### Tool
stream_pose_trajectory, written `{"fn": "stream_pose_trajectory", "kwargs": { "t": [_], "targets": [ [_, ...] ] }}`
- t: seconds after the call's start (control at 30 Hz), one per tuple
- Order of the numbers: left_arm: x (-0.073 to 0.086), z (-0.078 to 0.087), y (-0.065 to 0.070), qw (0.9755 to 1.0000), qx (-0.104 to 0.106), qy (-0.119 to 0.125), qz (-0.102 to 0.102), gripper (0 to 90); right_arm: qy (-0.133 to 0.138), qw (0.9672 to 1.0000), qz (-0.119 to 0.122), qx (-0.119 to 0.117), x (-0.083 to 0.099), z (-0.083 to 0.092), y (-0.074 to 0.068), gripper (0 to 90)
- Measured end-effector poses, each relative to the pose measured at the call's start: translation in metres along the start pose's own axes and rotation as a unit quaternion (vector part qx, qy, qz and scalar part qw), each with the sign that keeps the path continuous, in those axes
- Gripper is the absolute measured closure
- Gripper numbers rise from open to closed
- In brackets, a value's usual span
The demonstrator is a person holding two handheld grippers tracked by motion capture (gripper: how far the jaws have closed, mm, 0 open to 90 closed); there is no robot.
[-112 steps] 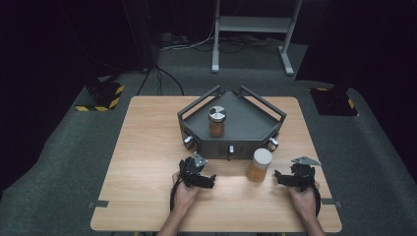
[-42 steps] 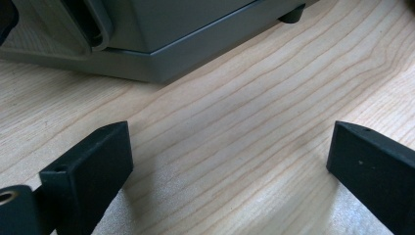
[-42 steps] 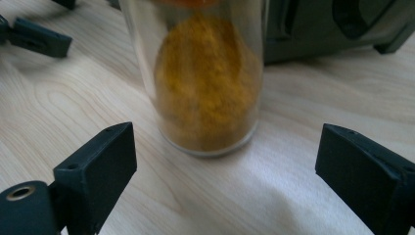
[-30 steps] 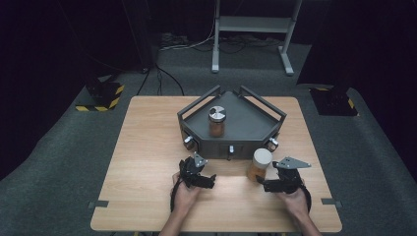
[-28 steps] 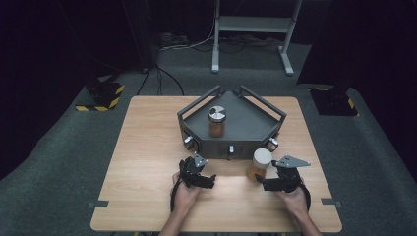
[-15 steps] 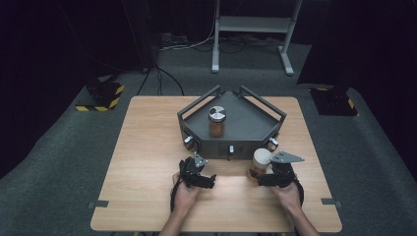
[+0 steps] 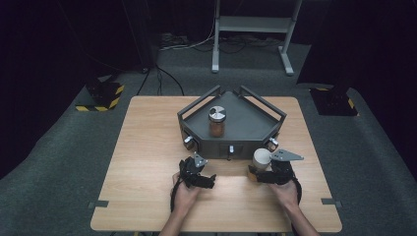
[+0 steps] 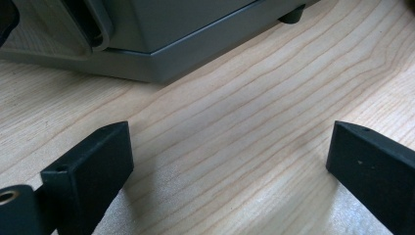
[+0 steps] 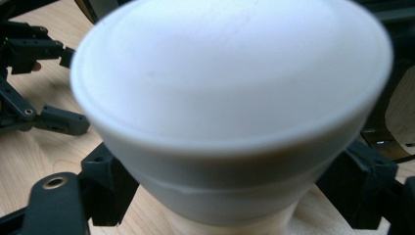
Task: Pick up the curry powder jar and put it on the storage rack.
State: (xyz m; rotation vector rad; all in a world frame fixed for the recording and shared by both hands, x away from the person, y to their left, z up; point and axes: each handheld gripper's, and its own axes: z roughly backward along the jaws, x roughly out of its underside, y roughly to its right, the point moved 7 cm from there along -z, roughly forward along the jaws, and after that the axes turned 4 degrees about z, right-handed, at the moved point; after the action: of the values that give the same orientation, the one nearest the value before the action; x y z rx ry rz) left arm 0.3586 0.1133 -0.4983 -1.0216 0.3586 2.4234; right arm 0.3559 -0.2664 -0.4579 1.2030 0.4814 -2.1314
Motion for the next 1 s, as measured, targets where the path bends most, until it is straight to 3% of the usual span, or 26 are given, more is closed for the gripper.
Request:
{"fn": "stream_pose_trajectory", "kwargs": {
  "t": [0.73,1.0],
  "targets": [
    [0.0001,0.0,0.0,1.0,0.0,0.0,0.001,3.8,0.018,0.9998,-0.008,-0.004,0.0001,-0.0029,-0.0007,30.8],
    [0.0,0.0,-0.0001,1.0,0.0,0.0,0.001,3.9,0.019,0.9998,0.001,-0.002,-0.0004,-0.0025,-0.0013,32.2]
  ]
}}
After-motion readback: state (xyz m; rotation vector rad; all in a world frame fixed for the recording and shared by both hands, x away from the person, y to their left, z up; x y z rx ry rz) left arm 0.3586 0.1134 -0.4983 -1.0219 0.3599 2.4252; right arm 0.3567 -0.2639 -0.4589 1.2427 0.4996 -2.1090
